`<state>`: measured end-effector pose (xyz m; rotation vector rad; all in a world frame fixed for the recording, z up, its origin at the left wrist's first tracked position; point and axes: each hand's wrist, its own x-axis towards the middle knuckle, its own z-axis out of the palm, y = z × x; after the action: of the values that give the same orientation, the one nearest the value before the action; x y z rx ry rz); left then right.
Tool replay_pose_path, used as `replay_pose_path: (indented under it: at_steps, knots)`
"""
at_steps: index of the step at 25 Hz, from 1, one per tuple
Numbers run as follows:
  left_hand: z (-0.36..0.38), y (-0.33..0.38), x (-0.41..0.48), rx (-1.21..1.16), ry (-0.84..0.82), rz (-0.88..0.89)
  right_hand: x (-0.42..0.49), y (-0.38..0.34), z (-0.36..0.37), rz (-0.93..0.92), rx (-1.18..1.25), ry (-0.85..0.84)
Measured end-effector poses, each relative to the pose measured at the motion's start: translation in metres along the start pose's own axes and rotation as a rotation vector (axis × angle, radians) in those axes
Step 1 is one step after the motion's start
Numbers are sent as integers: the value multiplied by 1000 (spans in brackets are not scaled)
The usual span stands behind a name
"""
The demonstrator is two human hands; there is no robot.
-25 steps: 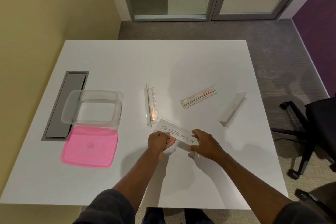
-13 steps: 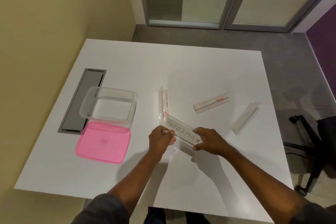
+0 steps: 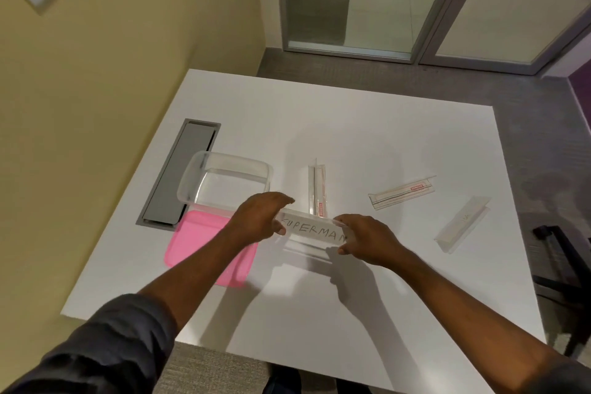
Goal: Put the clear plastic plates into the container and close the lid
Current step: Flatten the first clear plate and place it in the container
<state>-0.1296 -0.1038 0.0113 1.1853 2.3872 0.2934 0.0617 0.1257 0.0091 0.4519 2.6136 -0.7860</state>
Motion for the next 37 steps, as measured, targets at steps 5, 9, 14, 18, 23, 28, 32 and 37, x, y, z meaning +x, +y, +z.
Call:
replay_pose_path:
  at_steps: [5,9,14,18,23,28,32,37]
  knots:
    - [-35,-35,-7,16,-106,-28,31,-45,-6,-66,-31,54]
    - [-61,-68,-14,-10,-55,-53,59,-84,-8,-119,-70,83]
    - [-95,-118,-16,14,27,-57,100,-130,-7,-168,-84,101]
    - [-116,-154,-9,56,25,-89,138,-163,-3,-187,-104,109]
    - [-119,-190,2,75,62,-110,182,-189,-1,-223,-213,77]
    - [-110,-217,19,200,98,-74,220,-207,12,-240,-415,75]
    - [-97,-228,35,344,21,-39,235,-211,33,-219,-497,86]
    - [-83,-233,53,539,5,36,245,-209,58,-151,-560,111]
